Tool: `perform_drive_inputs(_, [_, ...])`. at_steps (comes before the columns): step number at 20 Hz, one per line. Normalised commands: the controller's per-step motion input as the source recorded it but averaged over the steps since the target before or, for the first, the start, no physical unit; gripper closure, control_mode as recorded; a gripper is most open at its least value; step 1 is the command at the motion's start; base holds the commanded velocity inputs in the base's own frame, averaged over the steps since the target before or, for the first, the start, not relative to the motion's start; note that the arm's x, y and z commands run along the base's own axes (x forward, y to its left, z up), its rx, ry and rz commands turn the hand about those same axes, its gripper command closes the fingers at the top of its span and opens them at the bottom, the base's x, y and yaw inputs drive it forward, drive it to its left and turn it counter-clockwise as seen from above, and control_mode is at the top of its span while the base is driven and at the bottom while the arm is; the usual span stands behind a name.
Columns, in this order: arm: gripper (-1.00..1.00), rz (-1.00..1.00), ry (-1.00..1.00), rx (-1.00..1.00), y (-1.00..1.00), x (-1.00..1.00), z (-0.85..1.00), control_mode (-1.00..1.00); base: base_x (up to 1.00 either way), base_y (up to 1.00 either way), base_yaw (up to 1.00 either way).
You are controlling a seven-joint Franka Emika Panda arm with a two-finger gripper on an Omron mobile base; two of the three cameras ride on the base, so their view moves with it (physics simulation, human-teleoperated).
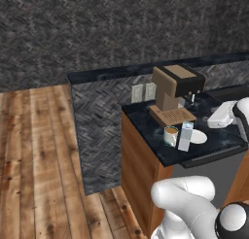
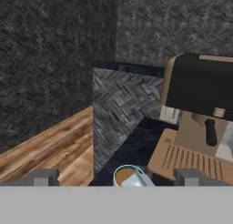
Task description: Take a sugar cube from the saucer and place it inside the coffee. Then, grab milk from the fridge and place it next to the coffee on the counter to sweeten the coffee.
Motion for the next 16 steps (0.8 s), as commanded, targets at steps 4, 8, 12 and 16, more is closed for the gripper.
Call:
perform_drive_inputs(4, [-1.00,0.00,0.00,0.00,-0.38,-0.13,0.00,-1.00,0.00,0.00,0.00])
perform_drive_inputs(8, [-1.00,0.00,0.00,0.00,-0.39,-0.13,0.00,-1.00,0.00,0.00,0.00])
perform_drive_inputs(12, [-1.00,0.00,0.00,0.00,-0.40,-0.21,0.00,-1.00,0.00,0.00,0.00])
perform_drive_inputs(16, [-1.00,0.01,0.00,0.00,-0.45,-0.27,0.00,-1.00,0.00,0.00,0.00])
